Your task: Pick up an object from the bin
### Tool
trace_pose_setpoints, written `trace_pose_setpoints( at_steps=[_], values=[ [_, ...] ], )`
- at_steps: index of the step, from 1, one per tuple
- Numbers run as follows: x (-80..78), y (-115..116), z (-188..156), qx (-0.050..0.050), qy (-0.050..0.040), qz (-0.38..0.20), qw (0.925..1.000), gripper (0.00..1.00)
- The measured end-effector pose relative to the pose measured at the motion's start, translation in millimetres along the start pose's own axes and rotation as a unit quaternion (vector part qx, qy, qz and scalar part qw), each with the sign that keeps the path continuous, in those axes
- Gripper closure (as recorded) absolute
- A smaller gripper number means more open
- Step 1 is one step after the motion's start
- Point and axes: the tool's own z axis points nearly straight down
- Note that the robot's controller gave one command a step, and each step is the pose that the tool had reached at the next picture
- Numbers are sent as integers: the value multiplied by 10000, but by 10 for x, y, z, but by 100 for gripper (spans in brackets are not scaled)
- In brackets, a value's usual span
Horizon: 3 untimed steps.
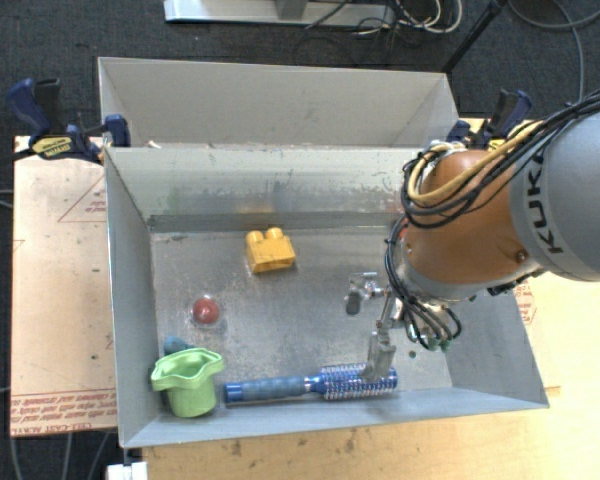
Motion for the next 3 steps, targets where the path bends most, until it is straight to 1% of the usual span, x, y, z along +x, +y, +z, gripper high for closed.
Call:
trace_pose_setpoints(
  at_steps=[1, 2, 3],
  values=[
    [33, 92, 891, 4, -139, -863, 9962, 0],
    [85, 87, 903, 4, -47, -864, 9963, 100],
    [29, 31, -322, 8, -74, -585, 9983, 100]
  ],
)
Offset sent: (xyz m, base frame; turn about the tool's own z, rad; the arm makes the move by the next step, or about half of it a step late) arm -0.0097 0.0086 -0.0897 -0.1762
